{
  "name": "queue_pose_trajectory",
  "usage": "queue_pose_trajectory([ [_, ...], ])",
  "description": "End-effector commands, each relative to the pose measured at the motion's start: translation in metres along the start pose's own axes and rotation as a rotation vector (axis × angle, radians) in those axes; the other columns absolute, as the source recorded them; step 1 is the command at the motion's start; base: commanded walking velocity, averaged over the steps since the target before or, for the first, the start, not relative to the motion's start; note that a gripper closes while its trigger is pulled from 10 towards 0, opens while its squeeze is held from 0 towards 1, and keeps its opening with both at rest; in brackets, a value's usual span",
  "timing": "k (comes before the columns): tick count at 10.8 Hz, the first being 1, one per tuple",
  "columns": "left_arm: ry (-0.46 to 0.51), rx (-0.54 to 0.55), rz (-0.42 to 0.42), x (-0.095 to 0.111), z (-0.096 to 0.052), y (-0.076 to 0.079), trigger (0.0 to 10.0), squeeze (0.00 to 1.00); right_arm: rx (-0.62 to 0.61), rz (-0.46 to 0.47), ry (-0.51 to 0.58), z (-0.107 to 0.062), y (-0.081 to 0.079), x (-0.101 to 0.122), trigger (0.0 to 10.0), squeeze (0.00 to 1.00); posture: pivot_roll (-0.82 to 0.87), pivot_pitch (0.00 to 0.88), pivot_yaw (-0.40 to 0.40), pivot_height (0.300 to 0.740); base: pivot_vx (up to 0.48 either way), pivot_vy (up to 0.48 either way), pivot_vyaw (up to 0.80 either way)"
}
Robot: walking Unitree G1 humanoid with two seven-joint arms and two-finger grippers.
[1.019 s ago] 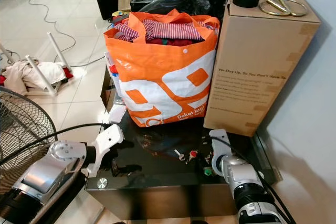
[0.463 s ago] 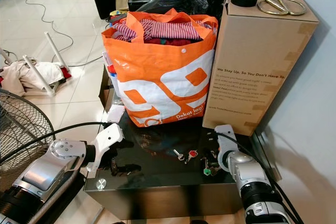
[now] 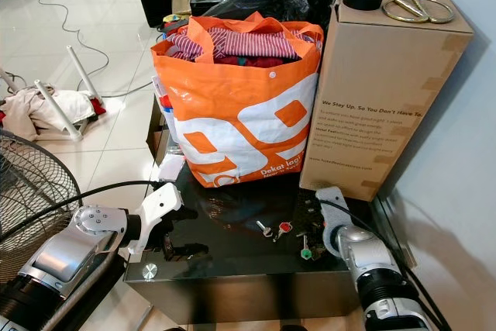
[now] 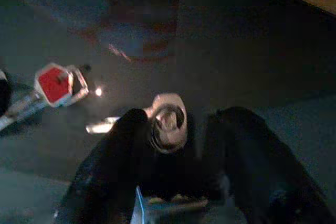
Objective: Hang keys on a hook
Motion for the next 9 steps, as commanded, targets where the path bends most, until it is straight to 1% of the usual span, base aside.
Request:
queue_pose_trajectory([
  [1, -0.01, 0.011, 0.009, 0.002, -0.0021, -0.0055, 10.0, 0.0, 0.001, -0.016, -0.018, 0.0001, 0.0001, -0.0005, 0.0, 0.0, -0.22, 0.0, 0.06, 0.74, 0.0, 0.0, 0.0],
  [3, -0.011, 0.012, 0.009, 0.0026, -0.0018, -0.007, 10.0, 0.0, 0.001, -0.016, -0.038, -0.0004, 0.0014, -0.0043, 0.0, 0.0, -0.22, 0.0, 0.059, 0.74, 0.0, 0.0, 0.0],
  [4, -0.012, 0.014, 0.008, 0.0024, -0.0022, -0.0078, 10.0, 0.0, -0.02, 0.003, -0.029, -0.0002, 0.0049, -0.0033, 0.0, 0.0, -0.22, 0.0, 0.059, 0.74, 0.0, 0.0, 0.0],
  [9, -0.01, 0.016, 0.004, 0.0025, -0.0022, -0.0096, 10.0, 0.0, -0.018, 0.023, -0.013, 0.0001, 0.0057, 0.0004, 0.0, 0.0, -0.22, 0.0, 0.058, 0.74, 0.0, 0.0, 0.0],
])
Point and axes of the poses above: a point about 5 cm out from each wrist's last joint towards the gripper, its own z axis pointing out of the wrist towards the gripper, its own x axis along the axis of the wrist's last joint, y = z × x, the point moved 5 cm from there along z, pointing out of the wrist towards the gripper, and after that the axes turned 5 degrees about z, right-handed, at the moved point
